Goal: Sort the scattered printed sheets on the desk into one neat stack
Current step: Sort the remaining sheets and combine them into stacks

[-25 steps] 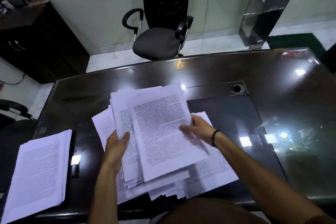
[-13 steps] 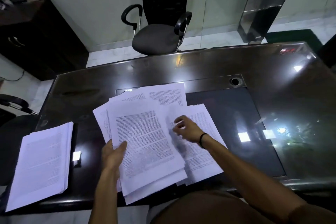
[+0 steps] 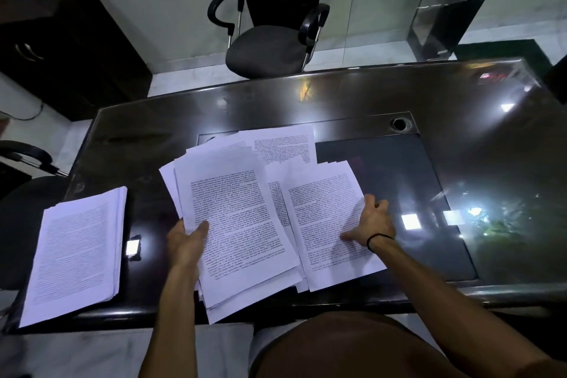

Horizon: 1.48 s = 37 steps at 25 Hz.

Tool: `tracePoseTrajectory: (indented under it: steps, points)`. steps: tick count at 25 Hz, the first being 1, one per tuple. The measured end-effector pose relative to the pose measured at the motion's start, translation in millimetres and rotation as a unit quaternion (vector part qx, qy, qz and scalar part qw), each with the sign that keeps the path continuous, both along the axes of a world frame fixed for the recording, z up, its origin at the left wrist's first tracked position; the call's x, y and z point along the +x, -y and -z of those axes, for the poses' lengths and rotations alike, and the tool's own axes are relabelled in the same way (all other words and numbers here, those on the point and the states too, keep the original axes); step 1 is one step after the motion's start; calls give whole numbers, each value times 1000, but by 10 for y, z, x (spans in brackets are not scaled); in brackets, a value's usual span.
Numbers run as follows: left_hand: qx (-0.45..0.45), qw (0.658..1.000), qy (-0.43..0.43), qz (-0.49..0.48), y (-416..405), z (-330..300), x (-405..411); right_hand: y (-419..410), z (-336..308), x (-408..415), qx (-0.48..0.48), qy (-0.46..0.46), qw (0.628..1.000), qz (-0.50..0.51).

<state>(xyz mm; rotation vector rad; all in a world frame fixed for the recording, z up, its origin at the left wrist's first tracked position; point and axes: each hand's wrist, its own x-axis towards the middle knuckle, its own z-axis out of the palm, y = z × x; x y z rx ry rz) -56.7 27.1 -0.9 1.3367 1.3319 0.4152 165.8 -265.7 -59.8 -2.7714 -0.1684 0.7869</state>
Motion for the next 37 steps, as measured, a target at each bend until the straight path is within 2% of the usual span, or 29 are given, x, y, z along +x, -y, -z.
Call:
tracePoseTrajectory:
  steps: [3,8,12,16,19,22,24,26,29,31,33,35,36,37]
  points:
    - [0,1000,3,5,15,27,-15,32,-32,18,5,-10,1000,23]
    - [-5,1000,-6,4,35,-30,-67,5,-53,26,-47,8,999,24]
    - [15,1000,-18,4,61,-138,-94,-35,-85,89,-5,-21,1000,19]
    - [46,998,-28,14,11,-272,-67,-133,-337,332,-7,101,994,-39]
    - [70,997,-19,13,-134,-317,-25,-299,-695,544,-12,144,988,-62]
    - [80,997,-8,17,-260,-298,1,-438,-1036,634,-42,176,971,-153]
    - [107,993,-27,28,-312,-326,36,-532,-1311,652,-52,213,939,-264]
    - [156,984,-67,54,-350,-391,97,-705,-1607,650,-21,248,890,-382]
    - [208,968,-104,99,-340,-512,265,-1114,-1902,386,92,327,789,-512]
    - [177,970,-77,148,-264,-544,410,-1433,-1785,56,155,410,699,-565]
    - [131,974,-32,183,-145,-486,505,-1734,-1499,-297,209,445,649,-581]
    - [68,986,25,153,-21,-420,515,-1929,-1203,-559,265,472,632,-555]
    - [30,992,50,113,0,-390,485,-1966,-1100,-646,282,478,647,-523]
    - [-9,995,73,69,-3,-365,437,-1971,-1032,-709,278,473,679,-488]
